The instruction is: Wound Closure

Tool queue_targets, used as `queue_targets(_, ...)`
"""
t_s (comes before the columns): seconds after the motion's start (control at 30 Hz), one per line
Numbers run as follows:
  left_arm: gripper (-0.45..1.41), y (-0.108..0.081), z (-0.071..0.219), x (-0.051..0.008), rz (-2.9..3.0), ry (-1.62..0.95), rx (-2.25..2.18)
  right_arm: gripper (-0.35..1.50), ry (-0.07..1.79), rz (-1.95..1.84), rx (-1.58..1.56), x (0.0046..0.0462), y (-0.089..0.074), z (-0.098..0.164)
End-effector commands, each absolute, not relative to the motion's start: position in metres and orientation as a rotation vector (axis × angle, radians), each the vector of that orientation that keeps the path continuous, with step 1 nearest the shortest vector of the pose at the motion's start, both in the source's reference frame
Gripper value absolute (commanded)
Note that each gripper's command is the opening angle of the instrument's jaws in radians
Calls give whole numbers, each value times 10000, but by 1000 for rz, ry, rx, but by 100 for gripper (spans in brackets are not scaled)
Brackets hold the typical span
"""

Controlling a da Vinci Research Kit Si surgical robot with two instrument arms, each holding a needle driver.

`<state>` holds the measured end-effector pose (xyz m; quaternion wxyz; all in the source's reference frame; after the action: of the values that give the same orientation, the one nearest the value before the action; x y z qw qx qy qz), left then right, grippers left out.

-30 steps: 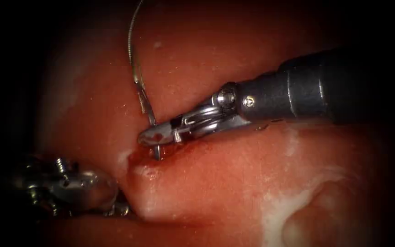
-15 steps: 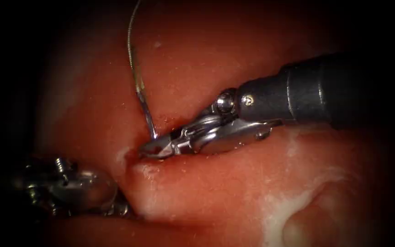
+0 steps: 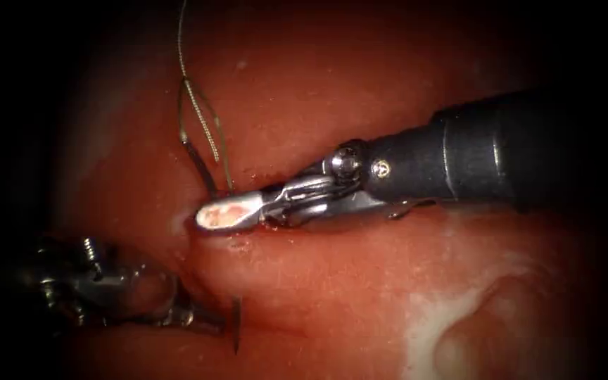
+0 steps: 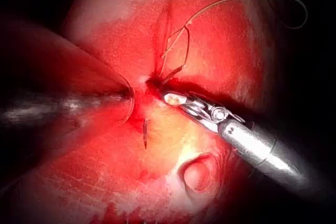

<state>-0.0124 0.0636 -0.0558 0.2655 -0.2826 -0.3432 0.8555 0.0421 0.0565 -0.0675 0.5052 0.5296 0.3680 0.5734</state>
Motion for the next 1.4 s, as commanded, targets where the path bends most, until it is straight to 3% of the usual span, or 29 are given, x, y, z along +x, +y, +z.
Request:
queue_targets(0.03,-8,634,-555,-130,2329,-921,-779,121,973,1278,1158,426,575,-669)
queue_targets(0.3,23,637,-558,-128,2527,-818,-1027,130,1124,870,691,414,604,-661)
queue_targets(0.33,27,644,-564,-126,2560,-705,-1154,131,1136,814,621,413,611,-666)
queue_targets(1.03,37,634,-597,-131,2466,-279,-1600,130,1152,756,580,402,619,-686)
queue_targets(1.4,57,628,-588,-145,2376,-25,-1534,128,1154,743,588,402,615,-683)
